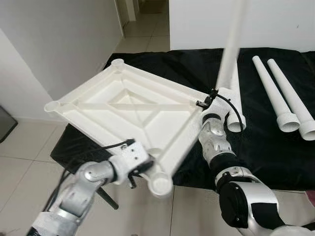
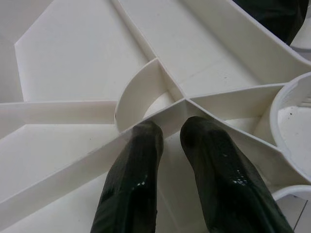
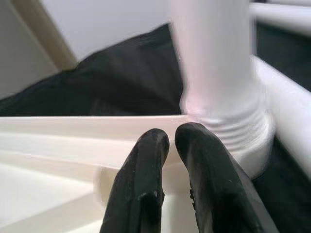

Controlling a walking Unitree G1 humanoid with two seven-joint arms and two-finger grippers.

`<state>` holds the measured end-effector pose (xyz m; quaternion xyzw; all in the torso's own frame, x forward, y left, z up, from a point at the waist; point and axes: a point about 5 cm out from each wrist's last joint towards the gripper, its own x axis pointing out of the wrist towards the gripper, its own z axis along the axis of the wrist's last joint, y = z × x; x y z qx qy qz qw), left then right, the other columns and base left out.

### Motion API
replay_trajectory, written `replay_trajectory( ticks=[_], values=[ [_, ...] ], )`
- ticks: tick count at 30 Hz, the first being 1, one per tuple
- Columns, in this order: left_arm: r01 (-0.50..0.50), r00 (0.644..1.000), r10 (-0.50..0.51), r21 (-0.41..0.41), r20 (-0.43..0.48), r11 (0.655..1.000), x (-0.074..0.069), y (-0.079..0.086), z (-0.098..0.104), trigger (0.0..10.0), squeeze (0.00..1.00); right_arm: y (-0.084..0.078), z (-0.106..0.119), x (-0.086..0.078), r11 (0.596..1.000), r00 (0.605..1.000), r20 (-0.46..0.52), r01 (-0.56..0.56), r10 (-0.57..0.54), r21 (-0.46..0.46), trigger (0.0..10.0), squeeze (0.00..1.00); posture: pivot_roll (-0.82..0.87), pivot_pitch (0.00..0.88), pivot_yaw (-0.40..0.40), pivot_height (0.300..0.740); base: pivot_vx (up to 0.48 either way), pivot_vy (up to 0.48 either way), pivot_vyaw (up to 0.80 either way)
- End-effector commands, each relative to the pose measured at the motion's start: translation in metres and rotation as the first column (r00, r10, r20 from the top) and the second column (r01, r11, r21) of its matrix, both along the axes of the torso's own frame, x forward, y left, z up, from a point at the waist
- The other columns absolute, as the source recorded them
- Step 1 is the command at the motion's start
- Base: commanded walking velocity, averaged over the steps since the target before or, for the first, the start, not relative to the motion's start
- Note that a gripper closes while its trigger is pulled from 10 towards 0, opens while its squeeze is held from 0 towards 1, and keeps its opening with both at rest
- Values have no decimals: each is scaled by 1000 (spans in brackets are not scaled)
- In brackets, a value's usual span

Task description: Building children table

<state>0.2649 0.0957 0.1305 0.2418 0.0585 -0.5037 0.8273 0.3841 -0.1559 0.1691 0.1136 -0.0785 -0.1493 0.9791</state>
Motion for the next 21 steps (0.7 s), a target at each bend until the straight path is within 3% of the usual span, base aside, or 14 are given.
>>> replay_trajectory(
  ticks=[1, 11, 21],
  values=[
    [-9, 1000, 9, -6, 12, 1000, 2, 0, 3, 10000, 0, -2, -1, -7, 999, 999, 53, 15, -13, -41, 10000, 0, 15, 78, 113, 740, 0, 0, 0],
    [-120, 984, 123, -33, 126, 992, 18, 15, 16, 10000, 0, -12, -4, -39, 988, 979, 202, 15, 17, -152, 10000, 0, 2, 63, 110, 740, 0, 0, 0],
    [-3, 997, 2, 18, 76, 1000, 11, 28, 17, 10000, 0, -16, 6, -54, 983, 964, 261, -8, 57, -183, 10000, 0, -12, 57, 122, 740, 0, 0, 0]
  ],
)
